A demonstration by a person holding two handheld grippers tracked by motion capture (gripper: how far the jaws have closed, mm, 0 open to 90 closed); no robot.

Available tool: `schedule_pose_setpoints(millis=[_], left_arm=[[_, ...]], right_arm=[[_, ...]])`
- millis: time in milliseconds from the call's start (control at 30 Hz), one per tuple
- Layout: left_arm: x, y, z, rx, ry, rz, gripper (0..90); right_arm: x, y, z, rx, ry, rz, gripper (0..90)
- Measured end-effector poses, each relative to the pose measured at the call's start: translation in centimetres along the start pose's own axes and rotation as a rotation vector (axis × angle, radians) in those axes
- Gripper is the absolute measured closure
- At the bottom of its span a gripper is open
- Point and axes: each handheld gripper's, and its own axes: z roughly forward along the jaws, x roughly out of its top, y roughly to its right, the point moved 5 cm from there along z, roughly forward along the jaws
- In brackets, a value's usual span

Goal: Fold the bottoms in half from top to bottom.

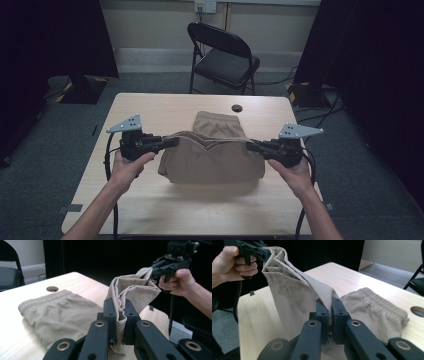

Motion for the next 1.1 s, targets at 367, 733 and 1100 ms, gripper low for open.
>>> schedule_pose_setpoints(millis=[367,733,1100], left_arm=[[2.6,1.1,-1.4,-0.013,0.058,0.044,84.8],[5.4,3.3,-2.8,-0.060,0.114,0.092,84.9],[8.4,6.9,-4.8,-0.089,0.141,0.170,84.9]], right_arm=[[3.6,-1.0,-0.9,0.012,0.081,-0.054,86.2],[6.6,-2.4,-2.7,0.018,0.178,-0.108,86.3],[9.9,-5.5,-4.8,0.036,0.253,-0.202,86.4]])
